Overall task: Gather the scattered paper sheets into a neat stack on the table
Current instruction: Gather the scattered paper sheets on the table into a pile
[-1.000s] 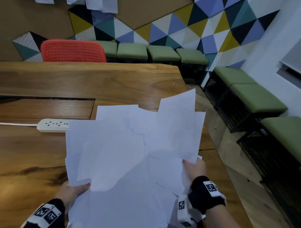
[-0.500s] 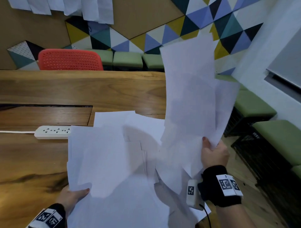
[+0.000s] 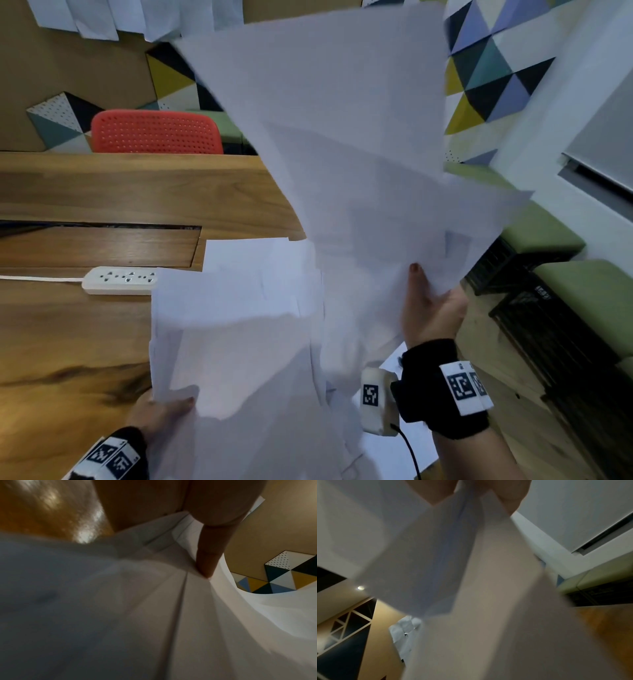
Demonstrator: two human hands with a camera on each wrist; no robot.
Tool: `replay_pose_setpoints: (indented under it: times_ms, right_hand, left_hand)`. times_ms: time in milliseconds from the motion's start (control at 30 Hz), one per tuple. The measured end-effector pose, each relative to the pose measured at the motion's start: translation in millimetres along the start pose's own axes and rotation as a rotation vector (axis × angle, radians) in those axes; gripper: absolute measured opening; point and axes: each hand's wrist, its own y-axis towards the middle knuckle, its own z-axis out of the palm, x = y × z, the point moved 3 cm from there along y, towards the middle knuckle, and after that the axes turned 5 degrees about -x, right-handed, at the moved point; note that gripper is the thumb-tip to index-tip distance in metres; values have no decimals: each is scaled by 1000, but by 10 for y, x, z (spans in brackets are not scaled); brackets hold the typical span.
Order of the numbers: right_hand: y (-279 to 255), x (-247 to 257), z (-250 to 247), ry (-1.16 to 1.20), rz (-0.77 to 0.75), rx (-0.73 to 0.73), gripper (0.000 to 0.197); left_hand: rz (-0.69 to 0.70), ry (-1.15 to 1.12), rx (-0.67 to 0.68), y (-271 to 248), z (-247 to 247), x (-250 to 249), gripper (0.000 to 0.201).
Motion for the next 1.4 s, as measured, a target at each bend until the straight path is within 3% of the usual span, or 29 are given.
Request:
replay_pose_setpoints:
  times_ms: [167,300,400,467,600,733,900,1100,1167,1267,1400]
  right_hand:
    - [-86,179,178,26,-27,30,15]
    - [-27,121,428,76,166,119,10]
    - [20,155,563,-11,135,227,21]
    - [15,77,610,-175,105,317,17]
    - [-186,-719,577,-396,376,522,15]
    - [-430,-1218,368,-468,563,607,26]
    - [-621,-1246,228,-572,564,709,5]
    - [-842,-1255,192,-488,609,945,14]
    - [-879,-1247,170,-410,630,936,15]
    - [-837,-1319,136,-301,656,784,50]
    - [-830,-1404,124,-217,754,802,101]
  left_hand:
    - [18,-19,-15,71,-1,34,41]
    - [48,-29,-10,308,-25,205,72]
    - [60,10,27,96,3,42,49]
    - [25,-24,49,29,16,9,32]
    - [6,-58,61,96,-4,82,27]
    - [-28,-82,68,99,-10,102,38]
    - [-72,-91,147,9,7,22,38]
    - [-116,-187,234,-48,-10,-64,45]
    - [-108,-213,258,-76,-32,-90,56]
    - [-83,-203,311,-110,0,-95,75]
    - [-99,-206,387,-227,91,-132,56]
